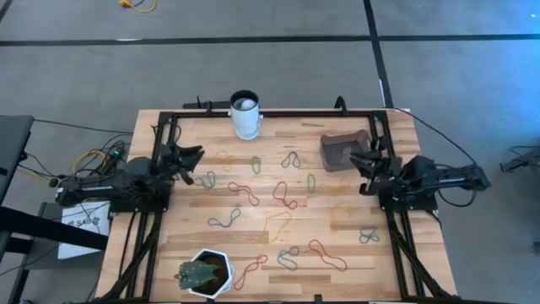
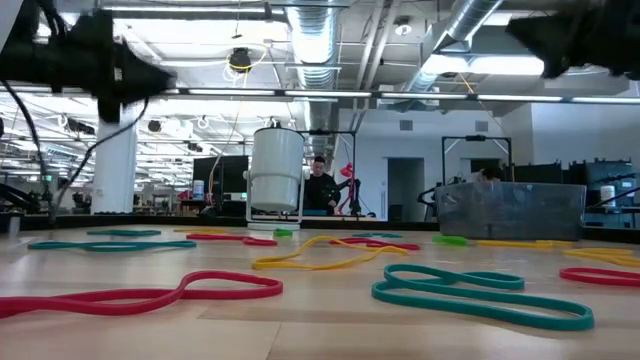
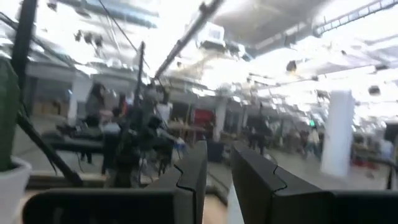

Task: Pick and place items into bin
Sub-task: Put the yellow rubber band into the bin

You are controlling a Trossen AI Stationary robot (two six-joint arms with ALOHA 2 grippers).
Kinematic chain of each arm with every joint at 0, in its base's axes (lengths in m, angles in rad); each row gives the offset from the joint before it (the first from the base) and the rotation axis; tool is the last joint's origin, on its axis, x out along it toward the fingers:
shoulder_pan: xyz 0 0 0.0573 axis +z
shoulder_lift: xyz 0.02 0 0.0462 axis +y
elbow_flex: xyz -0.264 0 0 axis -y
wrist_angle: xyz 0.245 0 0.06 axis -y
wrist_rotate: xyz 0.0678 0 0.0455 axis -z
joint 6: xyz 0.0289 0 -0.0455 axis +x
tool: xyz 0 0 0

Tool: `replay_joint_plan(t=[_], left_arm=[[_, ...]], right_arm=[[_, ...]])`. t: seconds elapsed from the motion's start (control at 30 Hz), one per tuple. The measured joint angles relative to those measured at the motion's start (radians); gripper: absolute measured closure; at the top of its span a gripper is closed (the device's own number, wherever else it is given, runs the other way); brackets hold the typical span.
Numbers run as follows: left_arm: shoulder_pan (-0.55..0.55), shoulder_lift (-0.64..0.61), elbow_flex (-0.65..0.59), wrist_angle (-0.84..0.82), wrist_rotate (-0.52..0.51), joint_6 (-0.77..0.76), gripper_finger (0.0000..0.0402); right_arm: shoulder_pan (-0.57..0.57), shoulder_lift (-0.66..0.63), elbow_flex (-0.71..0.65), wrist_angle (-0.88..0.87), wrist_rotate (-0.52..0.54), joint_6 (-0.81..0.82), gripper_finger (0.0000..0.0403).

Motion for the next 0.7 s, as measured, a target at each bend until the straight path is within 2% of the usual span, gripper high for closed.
replay_joint_plan(t=[0.17, 0.33, 0.4, 0.53, 0.7], left_arm=[[0.0, 0.067, 0.164, -0.003, -0.02, 0.144, 0.0287], [0.0, 0.248, 0.368, -0.13, -0.032, 0.171, 0.0287], [0.0, 0.349, 0.434, -0.18, -0.046, 0.152, 0.0287], [0.0, 0.51, 0.528, -0.283, -0.068, 0.118, 0.0287], [0.0, 0.638, 0.57, -0.399, -0.06, 0.101, 0.0288]], right_arm=[[-0.043, 0.122, 0.129, -0.007, -0.094, -0.004, 0.033], [-0.094, 0.394, 0.293, -0.067, -0.119, -0.001, 0.0319], [-0.128, 0.519, 0.377, -0.173, -0.114, 0.047, 0.0314], [-0.184, 0.732, 0.53, -0.557, -0.142, 0.223, 0.0303], [-0.19, 0.936, 0.586, -0.86, -0.171, 0.369, 0.0287]])
